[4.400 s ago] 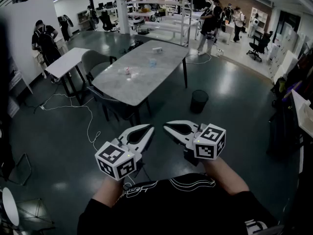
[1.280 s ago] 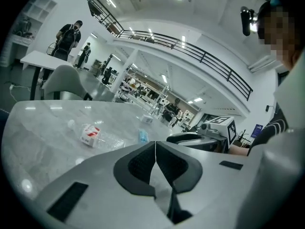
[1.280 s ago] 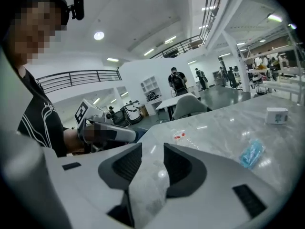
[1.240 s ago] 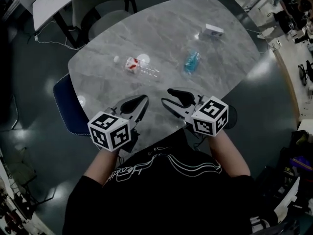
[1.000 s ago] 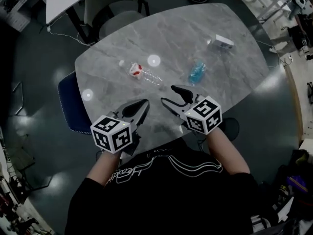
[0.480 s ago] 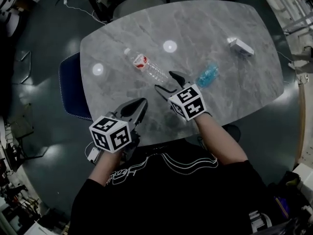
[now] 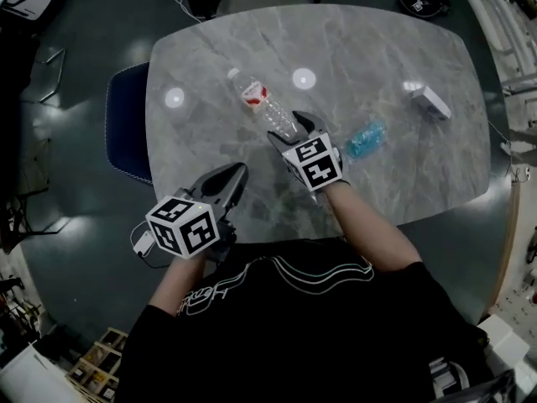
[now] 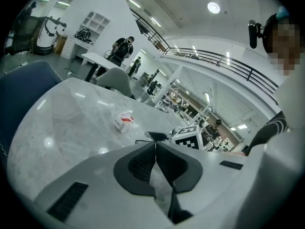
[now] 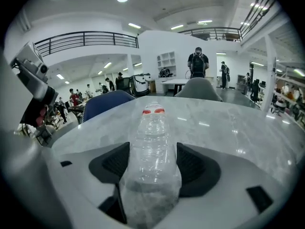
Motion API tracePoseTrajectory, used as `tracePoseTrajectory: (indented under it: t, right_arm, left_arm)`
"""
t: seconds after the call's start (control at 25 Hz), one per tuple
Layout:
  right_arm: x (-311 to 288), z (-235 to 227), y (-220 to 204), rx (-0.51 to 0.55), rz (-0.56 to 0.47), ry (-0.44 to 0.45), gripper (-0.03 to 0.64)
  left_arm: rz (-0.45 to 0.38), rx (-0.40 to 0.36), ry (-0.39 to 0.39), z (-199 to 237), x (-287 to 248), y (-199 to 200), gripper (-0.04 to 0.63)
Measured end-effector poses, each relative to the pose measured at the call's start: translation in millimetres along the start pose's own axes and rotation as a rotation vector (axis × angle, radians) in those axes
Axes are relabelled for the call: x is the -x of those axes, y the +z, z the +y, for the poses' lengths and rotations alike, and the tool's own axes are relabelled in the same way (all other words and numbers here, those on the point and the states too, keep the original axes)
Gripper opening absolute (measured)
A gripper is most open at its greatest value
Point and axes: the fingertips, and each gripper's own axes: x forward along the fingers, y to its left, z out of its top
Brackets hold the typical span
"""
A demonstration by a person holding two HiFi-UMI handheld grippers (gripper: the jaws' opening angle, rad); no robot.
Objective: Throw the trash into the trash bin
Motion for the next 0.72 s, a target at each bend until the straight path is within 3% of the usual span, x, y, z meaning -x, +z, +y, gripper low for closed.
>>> tracePoseTrajectory:
  t: [0.32, 0.72]
  right_arm:
    - [-6.3, 1.5, 2.8, 0.036, 0.013, 0.007, 0.313]
    - [13.9, 14.7, 22.8, -0.062, -0.022, -0.025, 0.305]
  left_arm:
    - [-0.053, 0.031, 0.036, 12.5, 17.0, 4.1, 0.011]
    - [-0.042, 0.037, -0.03, 24.0, 31.9, 9.1, 0.011]
